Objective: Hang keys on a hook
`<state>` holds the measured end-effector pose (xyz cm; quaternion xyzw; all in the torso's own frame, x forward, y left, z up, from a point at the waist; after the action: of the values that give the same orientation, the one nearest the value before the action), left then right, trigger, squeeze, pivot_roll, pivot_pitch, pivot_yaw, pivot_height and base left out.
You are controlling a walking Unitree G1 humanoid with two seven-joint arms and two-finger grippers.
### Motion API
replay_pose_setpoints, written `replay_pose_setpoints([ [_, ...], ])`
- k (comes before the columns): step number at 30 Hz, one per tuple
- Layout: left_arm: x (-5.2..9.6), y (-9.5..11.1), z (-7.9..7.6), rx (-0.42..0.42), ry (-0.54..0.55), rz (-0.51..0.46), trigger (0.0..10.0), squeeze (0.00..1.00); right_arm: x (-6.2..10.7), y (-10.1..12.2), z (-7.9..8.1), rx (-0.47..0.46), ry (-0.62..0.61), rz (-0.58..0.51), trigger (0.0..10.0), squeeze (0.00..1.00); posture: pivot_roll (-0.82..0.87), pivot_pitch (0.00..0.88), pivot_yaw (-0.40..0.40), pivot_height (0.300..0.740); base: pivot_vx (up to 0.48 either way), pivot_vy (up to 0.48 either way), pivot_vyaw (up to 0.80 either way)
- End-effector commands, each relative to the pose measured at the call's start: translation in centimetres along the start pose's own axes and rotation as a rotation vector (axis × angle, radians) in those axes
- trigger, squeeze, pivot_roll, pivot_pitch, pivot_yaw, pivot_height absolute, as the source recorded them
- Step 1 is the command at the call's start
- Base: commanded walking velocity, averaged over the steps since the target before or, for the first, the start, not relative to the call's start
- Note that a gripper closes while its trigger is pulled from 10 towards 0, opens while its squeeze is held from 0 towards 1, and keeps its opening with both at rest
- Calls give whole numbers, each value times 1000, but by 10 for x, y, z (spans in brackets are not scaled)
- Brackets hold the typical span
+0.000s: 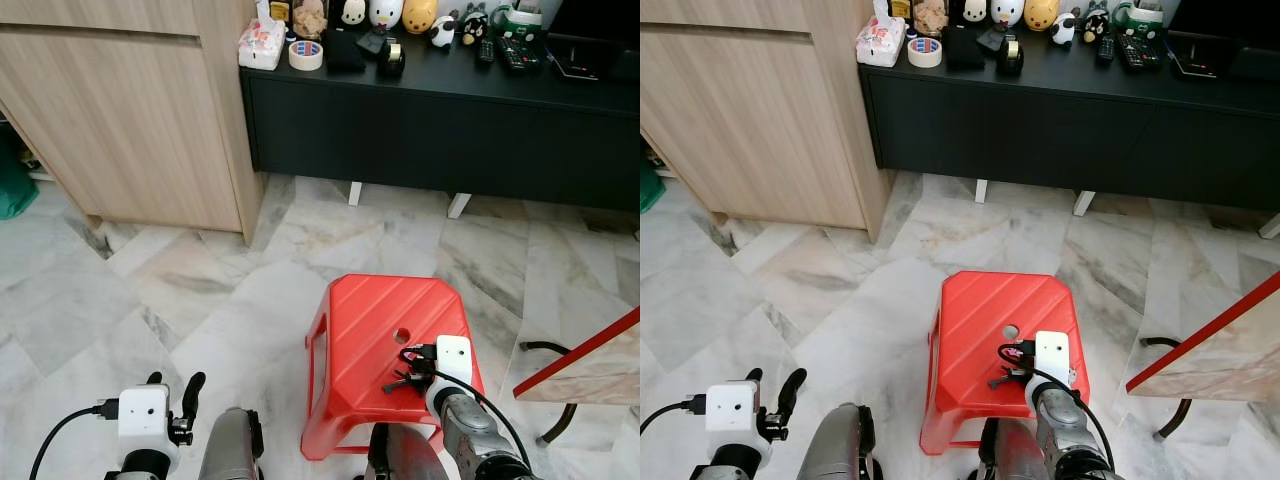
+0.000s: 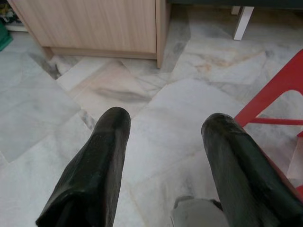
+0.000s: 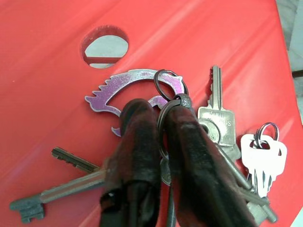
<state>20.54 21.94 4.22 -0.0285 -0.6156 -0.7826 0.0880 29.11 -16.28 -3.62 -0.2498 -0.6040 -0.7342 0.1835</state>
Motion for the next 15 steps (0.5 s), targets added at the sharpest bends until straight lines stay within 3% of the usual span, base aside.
replay_pose_setpoints([
  [1, 3, -8, 0, -19, -6, 33, 10000, 0, 1, -2, -3, -8, -13, -3, 0, 0, 133, 158, -96, 625, 0, 0, 0],
  [7, 1, -8, -1, -21, -7, 30, 10000, 0, 1, 2, -2, -18, -15, -29, 0, 0, 134, 152, -97, 625, 0, 0, 0],
  [15, -5, -6, 0, -24, -1, 21, 10000, 0, 1, 22, 8, -51, 34, -163, 0, 0, 133, 128, -99, 625, 0, 0, 0],
])
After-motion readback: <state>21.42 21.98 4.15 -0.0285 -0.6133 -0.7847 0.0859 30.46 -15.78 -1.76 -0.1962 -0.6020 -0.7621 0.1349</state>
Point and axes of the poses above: a point about 5 cm out from each wrist's last joint towards the gripper, its own x axis pointing back from the gripper into the wrist, its own y axis along the axis of the wrist's last joint, z = x × y, the point moved 2 cm from there along -x, pointing out of the wrist towards the gripper, and after that the axes turned 8 degrees about -x, right-handed, at the moved point
